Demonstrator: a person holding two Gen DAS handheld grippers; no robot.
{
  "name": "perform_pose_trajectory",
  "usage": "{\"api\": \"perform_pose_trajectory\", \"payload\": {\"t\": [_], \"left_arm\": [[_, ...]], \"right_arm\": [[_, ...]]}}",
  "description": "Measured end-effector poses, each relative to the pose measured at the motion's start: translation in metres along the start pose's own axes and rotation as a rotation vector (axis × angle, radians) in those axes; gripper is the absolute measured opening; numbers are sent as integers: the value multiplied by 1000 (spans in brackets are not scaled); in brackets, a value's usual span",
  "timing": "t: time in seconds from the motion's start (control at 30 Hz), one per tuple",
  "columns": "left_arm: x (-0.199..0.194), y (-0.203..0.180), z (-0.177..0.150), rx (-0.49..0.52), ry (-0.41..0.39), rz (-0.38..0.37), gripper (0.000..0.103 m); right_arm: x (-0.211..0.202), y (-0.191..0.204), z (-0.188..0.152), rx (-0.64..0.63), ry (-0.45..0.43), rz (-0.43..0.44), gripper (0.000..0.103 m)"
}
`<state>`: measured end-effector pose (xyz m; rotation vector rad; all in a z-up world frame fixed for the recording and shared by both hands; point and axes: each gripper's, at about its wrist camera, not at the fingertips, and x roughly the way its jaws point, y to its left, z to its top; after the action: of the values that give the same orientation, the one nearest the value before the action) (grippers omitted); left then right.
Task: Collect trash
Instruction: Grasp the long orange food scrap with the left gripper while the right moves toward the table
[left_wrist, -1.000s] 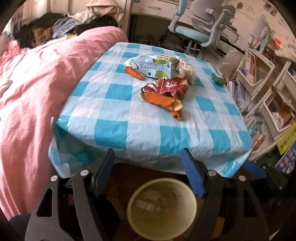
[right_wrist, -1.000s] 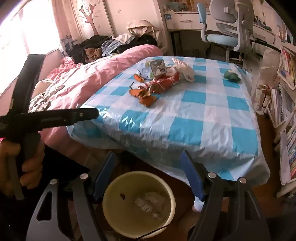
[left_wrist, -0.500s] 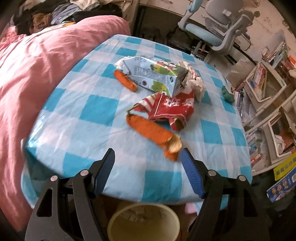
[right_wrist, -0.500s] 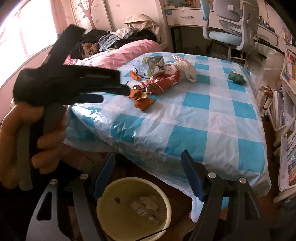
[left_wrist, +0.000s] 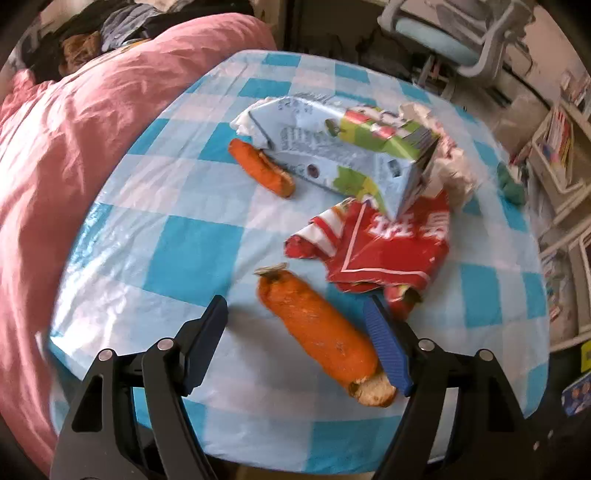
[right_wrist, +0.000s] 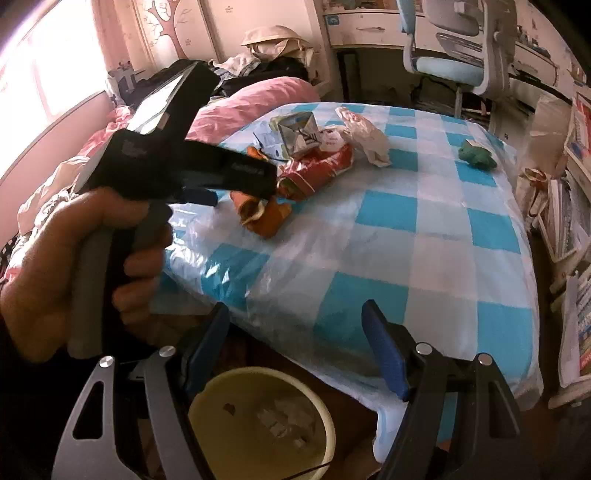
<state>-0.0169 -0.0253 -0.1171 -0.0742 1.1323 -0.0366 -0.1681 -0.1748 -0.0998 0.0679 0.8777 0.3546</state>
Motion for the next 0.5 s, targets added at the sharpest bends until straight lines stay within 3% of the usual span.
{"api": "perform_pose_trajectory", "payload": {"t": [0.23, 0.5], "left_arm": [[6, 15, 12, 167, 106, 46, 73], [-2, 30, 16, 131, 84, 10, 73]], "right_arm": [[18, 6, 17, -13, 9, 27, 71], [31, 8, 39, -9, -8, 20, 71]]}}
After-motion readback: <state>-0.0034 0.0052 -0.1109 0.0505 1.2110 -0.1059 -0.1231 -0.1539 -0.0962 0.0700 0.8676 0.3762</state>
